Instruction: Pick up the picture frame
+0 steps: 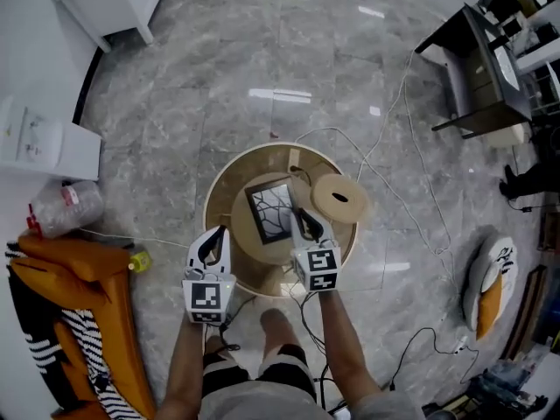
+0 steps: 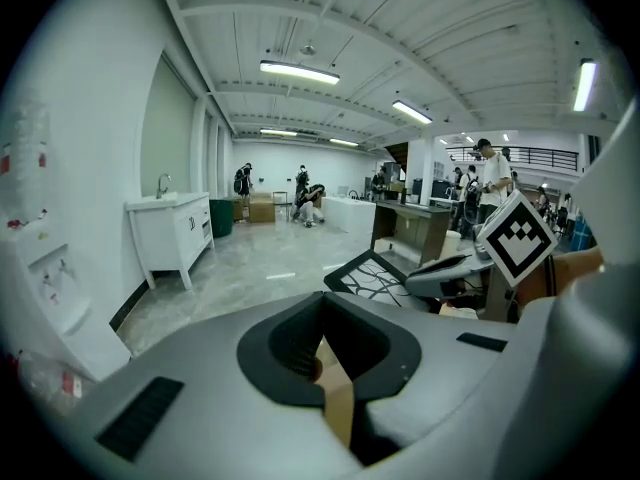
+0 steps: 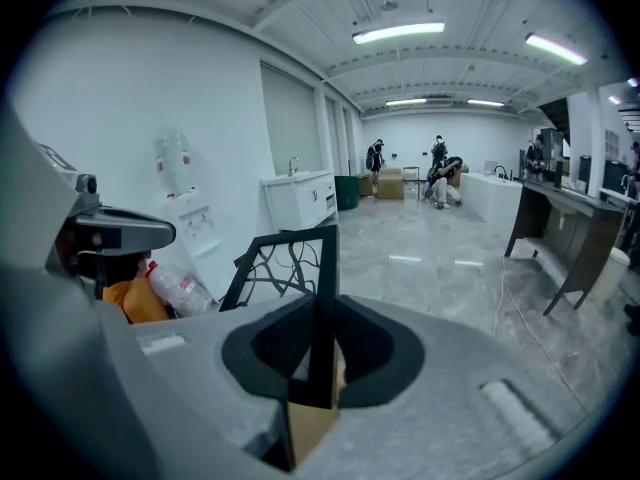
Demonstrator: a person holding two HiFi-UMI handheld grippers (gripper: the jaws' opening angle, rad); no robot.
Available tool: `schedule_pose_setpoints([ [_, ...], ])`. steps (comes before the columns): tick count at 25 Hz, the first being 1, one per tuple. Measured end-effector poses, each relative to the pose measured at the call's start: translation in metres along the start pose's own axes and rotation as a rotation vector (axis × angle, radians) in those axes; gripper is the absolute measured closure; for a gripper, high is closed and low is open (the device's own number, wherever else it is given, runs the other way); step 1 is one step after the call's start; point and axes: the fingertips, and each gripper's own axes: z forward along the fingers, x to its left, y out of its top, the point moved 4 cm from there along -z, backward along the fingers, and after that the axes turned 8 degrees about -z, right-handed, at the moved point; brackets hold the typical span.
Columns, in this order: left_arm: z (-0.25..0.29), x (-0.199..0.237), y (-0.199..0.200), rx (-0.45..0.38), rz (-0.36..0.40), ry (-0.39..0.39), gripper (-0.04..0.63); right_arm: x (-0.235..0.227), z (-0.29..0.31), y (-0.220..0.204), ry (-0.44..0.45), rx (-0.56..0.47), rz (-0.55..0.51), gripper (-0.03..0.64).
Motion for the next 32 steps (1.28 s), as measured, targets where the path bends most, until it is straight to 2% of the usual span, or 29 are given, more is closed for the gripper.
schedule_pose_setpoints([
  [6, -0.039, -0.009, 0.060, -0.066, 0.028, -0.050, 0.578, 0.003, -0.063, 0.060, -0.084, -0.071, 0.016, 0.552],
  [15, -0.098, -0.034, 0.125, -0.170, 0.098, -0.142, 0.578, 0.024, -0.162, 0.123, -0.215, -0.213, 0.047, 0.552],
  [22, -0.155, -0.056, 0.142, -0.224, 0.135, -0.205, 0.578, 0.051, -0.245, 0.133, -0.315, -0.287, 0.068, 0.552],
  [32, -0.232, -0.068, 0.144, -0.248, 0.179, -0.264, 0.578, 0.100, -0.332, 0.126, -0.414, -0.319, 0.066, 0.552],
])
